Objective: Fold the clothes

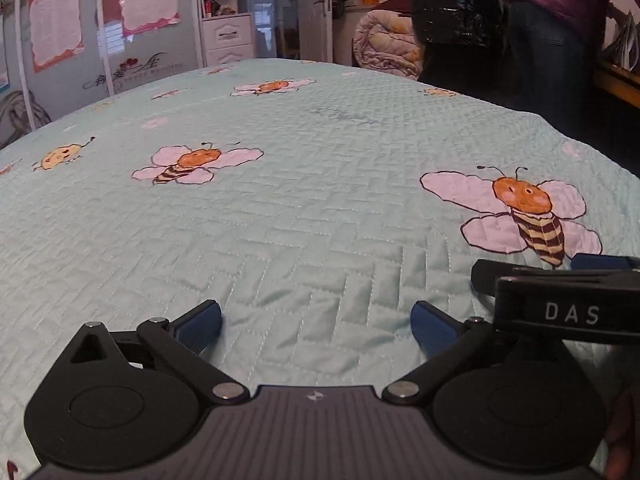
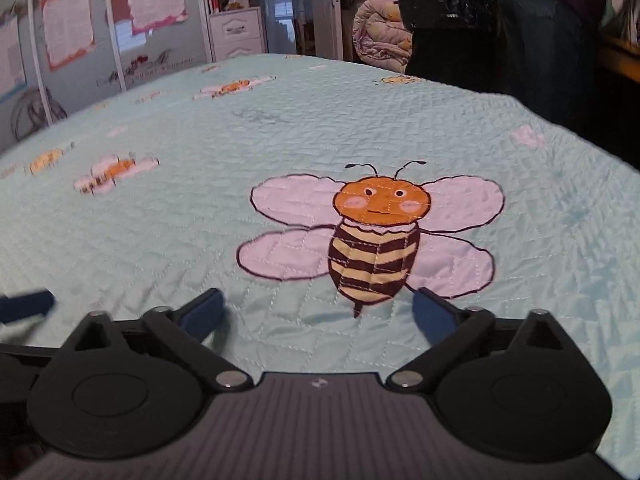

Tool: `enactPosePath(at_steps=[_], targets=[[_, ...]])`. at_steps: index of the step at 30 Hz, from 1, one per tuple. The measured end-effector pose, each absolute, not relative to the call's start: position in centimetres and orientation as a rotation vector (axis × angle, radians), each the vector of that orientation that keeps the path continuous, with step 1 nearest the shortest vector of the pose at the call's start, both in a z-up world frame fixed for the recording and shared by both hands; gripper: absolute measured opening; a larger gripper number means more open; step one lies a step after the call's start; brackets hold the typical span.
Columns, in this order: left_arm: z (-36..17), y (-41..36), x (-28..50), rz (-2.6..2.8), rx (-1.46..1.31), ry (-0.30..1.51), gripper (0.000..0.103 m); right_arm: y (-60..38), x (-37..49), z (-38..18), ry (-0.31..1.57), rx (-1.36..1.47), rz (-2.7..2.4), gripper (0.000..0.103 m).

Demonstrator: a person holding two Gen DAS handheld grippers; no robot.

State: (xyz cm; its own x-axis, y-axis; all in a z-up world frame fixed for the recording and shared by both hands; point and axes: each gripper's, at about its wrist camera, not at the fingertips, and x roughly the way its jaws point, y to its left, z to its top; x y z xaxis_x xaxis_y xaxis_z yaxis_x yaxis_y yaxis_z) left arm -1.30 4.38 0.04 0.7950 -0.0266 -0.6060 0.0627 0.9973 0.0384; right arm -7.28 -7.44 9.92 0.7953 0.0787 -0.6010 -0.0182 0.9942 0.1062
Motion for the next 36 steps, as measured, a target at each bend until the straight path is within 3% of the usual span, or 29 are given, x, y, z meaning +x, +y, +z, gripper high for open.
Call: enactPosePath(at_steps=[36], targets=[[-0.2, 2.5, -0.6, -0.017, 0.102, 0.635, 0.103, -7.9, -7.4, 9.5, 0.609, 0.131, 0.047, 0.103]])
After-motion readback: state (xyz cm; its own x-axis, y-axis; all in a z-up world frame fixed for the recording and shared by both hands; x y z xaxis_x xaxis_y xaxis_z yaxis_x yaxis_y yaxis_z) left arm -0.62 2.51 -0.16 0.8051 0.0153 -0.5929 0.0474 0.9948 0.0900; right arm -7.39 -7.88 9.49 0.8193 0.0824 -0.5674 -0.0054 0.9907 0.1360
